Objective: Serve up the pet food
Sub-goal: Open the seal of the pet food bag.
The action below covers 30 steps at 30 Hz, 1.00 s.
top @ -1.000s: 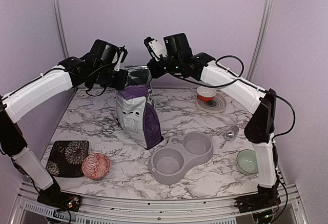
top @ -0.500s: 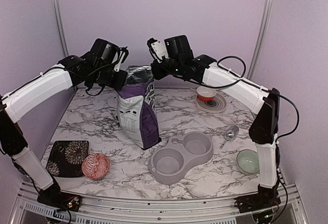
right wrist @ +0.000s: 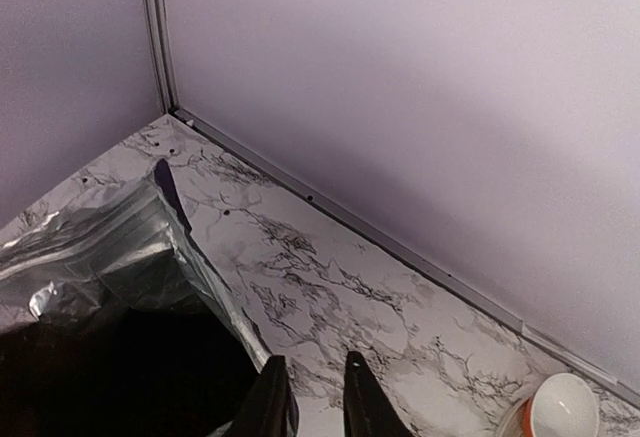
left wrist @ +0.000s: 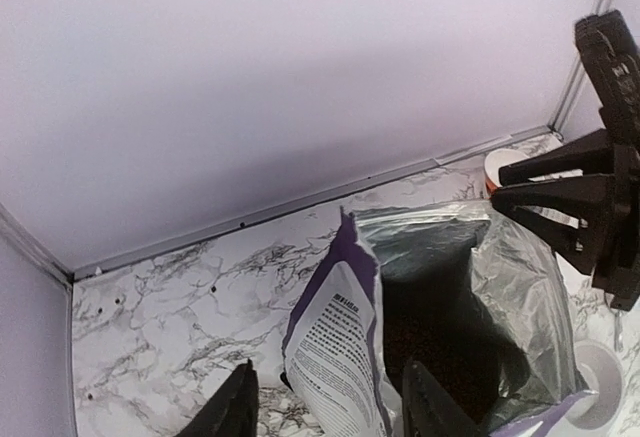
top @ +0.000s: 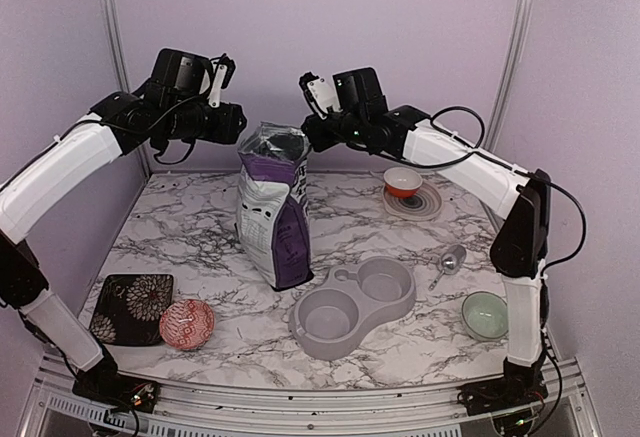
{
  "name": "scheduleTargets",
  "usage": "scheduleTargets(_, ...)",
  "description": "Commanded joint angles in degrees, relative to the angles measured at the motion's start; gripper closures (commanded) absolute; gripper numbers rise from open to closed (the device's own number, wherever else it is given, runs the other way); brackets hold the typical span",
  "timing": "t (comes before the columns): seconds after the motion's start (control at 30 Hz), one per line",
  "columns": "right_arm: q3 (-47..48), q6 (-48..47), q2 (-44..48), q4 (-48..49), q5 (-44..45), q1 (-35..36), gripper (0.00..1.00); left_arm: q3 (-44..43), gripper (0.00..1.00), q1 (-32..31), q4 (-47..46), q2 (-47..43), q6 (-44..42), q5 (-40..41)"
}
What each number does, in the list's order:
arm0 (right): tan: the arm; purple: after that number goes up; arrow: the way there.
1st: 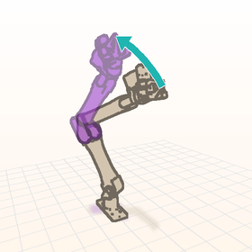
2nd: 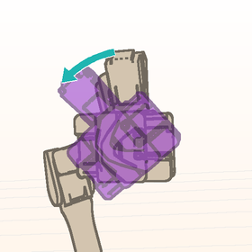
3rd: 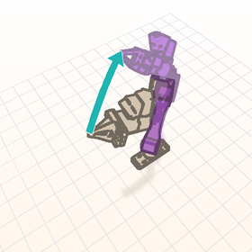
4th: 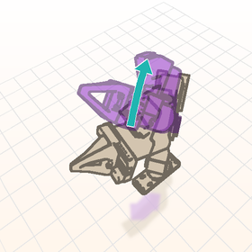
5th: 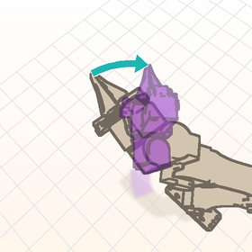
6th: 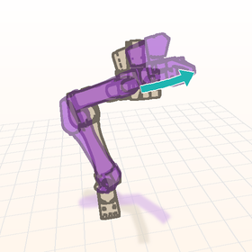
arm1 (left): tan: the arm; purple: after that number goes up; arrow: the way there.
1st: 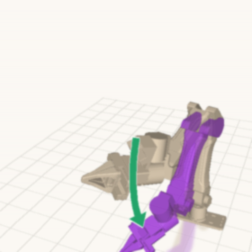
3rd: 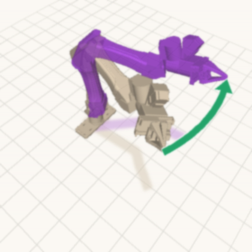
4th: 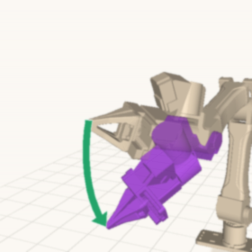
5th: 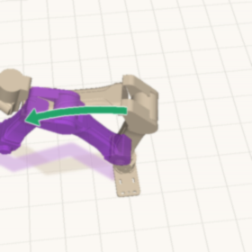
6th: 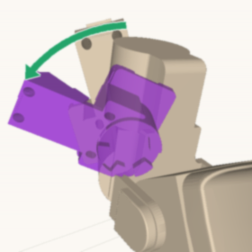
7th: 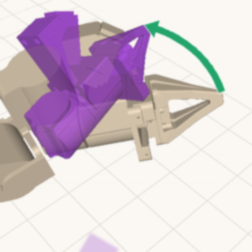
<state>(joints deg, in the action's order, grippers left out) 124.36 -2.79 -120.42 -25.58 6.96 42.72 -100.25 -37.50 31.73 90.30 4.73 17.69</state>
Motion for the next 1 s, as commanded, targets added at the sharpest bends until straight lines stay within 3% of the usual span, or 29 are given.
scheduleTargets(0.0,0.87,1.31,2.38,0.92,-2.35,-0.24,0.73,-2.39,0.43,-0.03,2.04,-1.76,1.96,-4.53)
scheduleTargets(0.2,0.93,1.63,3.66,1.42,-3.75,-0.27,0.41,-0.62,0.38,-0.34,4.0,-4.52,6.47,-7.44)
scheduleTargets(0.3,0.52,1.46,4.73,1.5,-3.08,-0.27,0.34,0.5,0.37,-0.83,5.61,-5.51,9.21,-7.72)
scheduleTargets(0.6,-10.08,2.57,13.55,6.64,-0.11,-0.67,0.23,3.13,0.38,-4.51,8.87,-5.97,15.43,-7.06)
scheduleTargets(0.97,-30.66,4.1,24.84,11.87,2.87,-2.68,0.2,4.24,0.41,-5.39,11.25,-4.33,19.84,-5.18)
